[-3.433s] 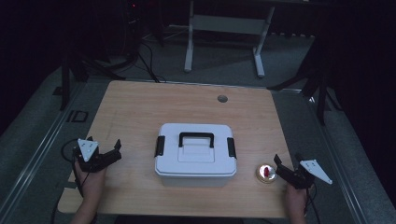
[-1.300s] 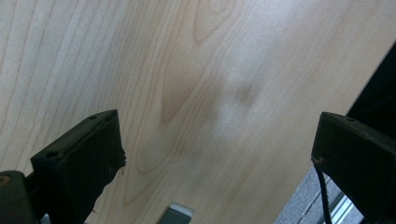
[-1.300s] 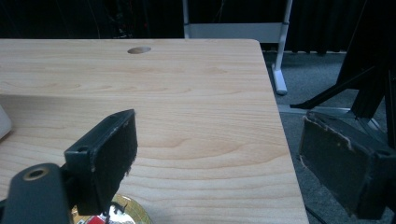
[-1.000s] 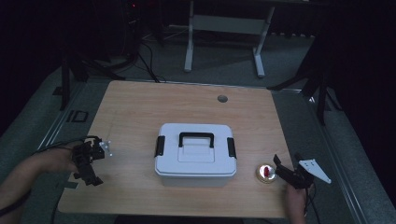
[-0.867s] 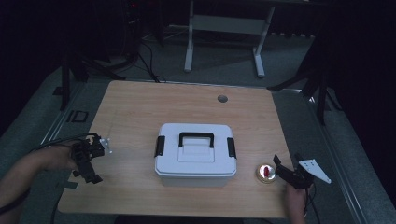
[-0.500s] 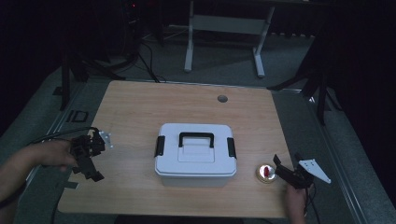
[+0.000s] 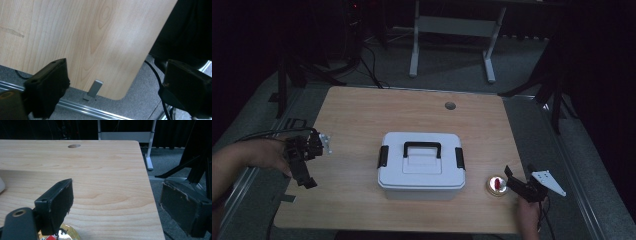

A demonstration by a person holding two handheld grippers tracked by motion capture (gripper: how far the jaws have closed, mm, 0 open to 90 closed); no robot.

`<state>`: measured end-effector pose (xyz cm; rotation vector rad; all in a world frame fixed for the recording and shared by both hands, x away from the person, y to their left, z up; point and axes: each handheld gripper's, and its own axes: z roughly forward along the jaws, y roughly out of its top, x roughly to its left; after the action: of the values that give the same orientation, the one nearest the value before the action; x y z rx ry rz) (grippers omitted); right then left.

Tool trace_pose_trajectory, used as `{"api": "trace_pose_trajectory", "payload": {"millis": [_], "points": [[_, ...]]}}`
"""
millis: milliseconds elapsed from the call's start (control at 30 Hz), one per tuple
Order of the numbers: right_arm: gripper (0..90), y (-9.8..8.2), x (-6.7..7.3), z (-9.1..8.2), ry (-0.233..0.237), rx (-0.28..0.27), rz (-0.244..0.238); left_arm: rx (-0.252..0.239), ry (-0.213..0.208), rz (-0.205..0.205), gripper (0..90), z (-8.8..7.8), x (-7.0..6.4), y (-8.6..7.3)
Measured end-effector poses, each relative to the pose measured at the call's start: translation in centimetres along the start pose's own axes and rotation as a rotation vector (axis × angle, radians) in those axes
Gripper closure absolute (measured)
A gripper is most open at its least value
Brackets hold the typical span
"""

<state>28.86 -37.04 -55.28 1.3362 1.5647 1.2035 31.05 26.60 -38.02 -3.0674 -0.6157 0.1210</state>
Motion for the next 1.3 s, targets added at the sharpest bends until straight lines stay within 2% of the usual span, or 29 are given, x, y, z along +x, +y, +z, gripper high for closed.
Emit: {"api": "trace_pose_trajectory", "payload": {"millis": [200,333,567,733,867,1000,1133,1300], "points": [[11.4,0.0,0.0,0.0,-0.001,0.0,-0.001,-0.001,0.014,0.009,11.4,-0.9,0.3,0.5],[11.4,0.0,0.0,0.0,-0.001,0.0,-0.002,-0.009,-0.003,0.027,13.2,-1.3,0.4,1.2],[11.4,0.0,0.0,0.0,-0.001,0.0,0.0,0.007,0.022,0.066,13.4,-1.7,0.0,2.9],[11.4,0.0,-0.1,0.0,0.008,-0.003,0.003,-0.019,0.004,0.095,13.4,-2.2,-0.2,4.4],[11.4,0.0,-0.1,0.0,0.008,-0.003,0.003,-0.024,0.011,0.12,13.4,-2.4,-0.3,5.6],[11.4,0.0,-0.1,0.0,0.01,-0.001,0.004,-0.06,0.007,0.151,13.7,-2.7,-0.5,6.7],[11.4,0.0,-0.1,0.0,0.012,-0.002,0.003,-0.094,-0.016,0.151,13.7,-2.9,-0.8,7.7],[11.4,0.0,-0.1,0.0,0.016,-0.003,0.004,-0.145,-0.011,0.166,13.7,-3.0,-1.1,8.8]]}}
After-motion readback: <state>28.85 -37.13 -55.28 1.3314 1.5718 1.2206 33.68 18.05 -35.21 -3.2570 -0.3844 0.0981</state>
